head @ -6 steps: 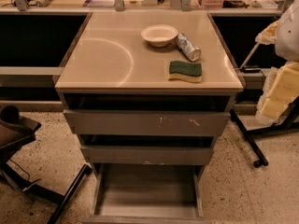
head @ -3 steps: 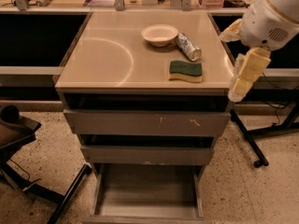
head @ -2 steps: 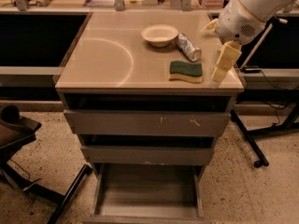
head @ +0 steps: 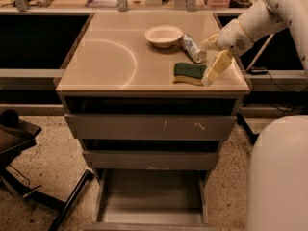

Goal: Place sponge into bottom drawer

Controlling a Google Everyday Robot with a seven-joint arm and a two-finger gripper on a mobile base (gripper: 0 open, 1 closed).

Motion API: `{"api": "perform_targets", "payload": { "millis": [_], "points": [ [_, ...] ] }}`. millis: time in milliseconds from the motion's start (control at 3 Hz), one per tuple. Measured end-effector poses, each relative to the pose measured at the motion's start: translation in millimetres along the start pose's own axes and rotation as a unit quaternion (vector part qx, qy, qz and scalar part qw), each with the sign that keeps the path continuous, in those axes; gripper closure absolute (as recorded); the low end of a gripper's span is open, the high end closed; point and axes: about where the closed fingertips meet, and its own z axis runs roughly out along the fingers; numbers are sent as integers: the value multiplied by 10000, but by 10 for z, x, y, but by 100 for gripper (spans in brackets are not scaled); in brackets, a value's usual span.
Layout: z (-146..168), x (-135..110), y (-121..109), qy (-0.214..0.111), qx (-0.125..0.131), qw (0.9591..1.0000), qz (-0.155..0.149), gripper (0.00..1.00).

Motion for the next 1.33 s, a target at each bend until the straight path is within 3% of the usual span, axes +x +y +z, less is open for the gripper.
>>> {"api": "perform_targets", "payload": {
  "millis": [333, 1000, 1333],
  "points": [
    [14, 493, -149, -364, 91, 9981, 489, 0],
    [119, 552, -219, -471, 127, 9972, 568, 0],
    [307, 530, -146, -692, -169, 9955, 618, 0]
  ]
}}
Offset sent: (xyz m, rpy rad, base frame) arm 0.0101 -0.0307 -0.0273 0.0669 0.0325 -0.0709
